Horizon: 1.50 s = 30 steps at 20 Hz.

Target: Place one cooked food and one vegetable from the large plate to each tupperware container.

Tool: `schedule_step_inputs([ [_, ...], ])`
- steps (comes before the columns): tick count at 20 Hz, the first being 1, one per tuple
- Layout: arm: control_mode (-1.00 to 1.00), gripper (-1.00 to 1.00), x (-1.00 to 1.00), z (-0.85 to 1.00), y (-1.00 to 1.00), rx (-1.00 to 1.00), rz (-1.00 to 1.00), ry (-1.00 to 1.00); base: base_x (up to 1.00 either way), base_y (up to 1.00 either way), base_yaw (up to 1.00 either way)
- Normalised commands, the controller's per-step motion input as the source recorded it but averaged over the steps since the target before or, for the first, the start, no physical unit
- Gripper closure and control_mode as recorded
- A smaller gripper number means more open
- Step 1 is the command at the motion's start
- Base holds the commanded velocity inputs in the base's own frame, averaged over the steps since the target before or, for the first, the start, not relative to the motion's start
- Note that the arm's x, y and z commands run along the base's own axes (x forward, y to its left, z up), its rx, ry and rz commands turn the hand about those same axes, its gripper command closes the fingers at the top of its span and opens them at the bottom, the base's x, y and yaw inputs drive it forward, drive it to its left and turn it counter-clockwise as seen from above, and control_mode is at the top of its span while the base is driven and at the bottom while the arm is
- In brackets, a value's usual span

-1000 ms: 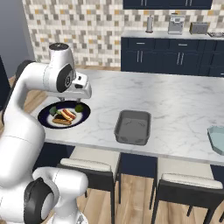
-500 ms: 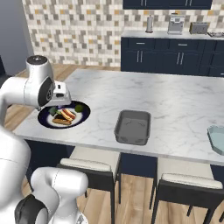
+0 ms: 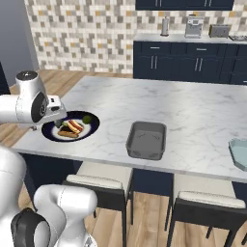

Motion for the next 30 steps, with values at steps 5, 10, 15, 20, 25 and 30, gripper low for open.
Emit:
schedule_step_inputs([
  [5, -1.0, -1.0, 0.4, -0.25, 0.09, -0.01, 0.03, 0.02, 0.0, 0.0, 0.0],
  [10, -1.0, -1.0, 0.49, -0.28, 0.0, 0.0, 0.0, 0.0, 0.0, 0.0, 0.0],
  [15, -1.0, -1.0, 0.54, -0.29, 0.0, 0.0, 0.0, -0.02, 0.0, 0.0, 0.0],
  [20, -1.0, -1.0, 0.57, -0.23, 0.0, 0.0, 0.0, 0.0, 0.0, 0.0, 0.0],
  [25, -1.0, -1.0, 0.32, -0.26, 0.0, 0.0, 0.0, 0.0, 0.0, 0.0, 0.0],
  [30, -1.0, -1.0, 0.14, -0.37, 0.06, 0.0, 0.0, 0.02, 0.0, 0.0, 0.0],
])
